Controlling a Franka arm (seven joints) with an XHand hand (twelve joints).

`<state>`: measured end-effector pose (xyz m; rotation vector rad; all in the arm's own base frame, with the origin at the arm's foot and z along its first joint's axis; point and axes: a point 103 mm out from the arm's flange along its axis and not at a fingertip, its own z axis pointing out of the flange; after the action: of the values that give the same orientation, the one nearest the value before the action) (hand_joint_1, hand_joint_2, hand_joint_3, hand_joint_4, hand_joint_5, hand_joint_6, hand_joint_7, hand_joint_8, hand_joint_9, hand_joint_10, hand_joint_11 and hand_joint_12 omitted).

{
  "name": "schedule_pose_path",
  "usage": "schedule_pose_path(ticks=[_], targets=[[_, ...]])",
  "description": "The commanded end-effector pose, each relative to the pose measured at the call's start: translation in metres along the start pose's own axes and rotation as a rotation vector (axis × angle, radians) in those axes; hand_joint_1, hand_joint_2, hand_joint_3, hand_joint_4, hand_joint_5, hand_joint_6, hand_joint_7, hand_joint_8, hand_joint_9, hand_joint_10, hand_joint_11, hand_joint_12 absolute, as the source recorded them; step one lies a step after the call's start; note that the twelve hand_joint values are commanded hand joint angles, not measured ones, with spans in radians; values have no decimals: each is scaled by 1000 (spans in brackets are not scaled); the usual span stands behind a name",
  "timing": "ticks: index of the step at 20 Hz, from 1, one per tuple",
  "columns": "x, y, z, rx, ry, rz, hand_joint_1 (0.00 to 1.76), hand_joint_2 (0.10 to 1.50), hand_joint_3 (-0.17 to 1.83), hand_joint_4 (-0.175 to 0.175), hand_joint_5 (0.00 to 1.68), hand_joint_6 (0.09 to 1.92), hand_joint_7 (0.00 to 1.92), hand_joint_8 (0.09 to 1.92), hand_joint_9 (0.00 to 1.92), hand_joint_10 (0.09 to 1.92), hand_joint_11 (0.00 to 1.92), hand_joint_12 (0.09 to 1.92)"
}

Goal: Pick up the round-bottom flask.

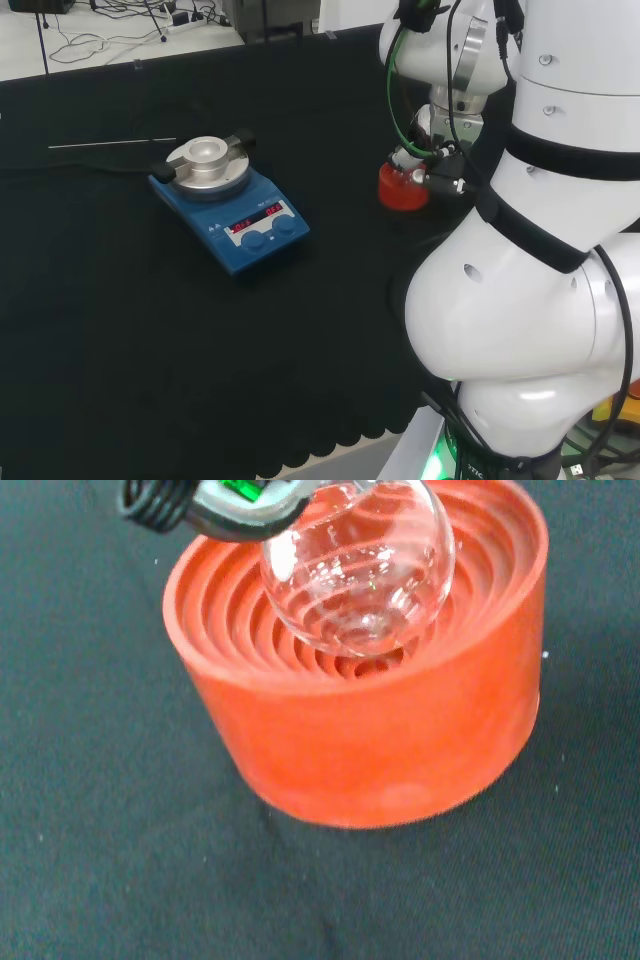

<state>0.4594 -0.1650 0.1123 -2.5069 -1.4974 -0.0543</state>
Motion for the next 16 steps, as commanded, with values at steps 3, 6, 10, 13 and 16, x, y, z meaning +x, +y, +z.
schedule_pose_path(ticks=[3,6,10,13,16], targets=[[5,-7,-28,-4,9,-2,1047,795,602,175,1040,1050,406,692,708,585,468,1307],[10,-13,-44,-9,5,-8,1048,791,609,175,1041,1053,406,692,710,586,470,1306],[21,-24,-62,-6,-1,-18,1052,774,642,170,1046,1057,408,695,712,585,474,1306],[29,-32,-76,-17,-1,-31,1053,770,650,168,1047,1059,408,696,711,585,475,1306],[36,-39,-86,-24,-9,-41,1054,768,653,167,1047,1060,410,697,709,584,476,1306]])
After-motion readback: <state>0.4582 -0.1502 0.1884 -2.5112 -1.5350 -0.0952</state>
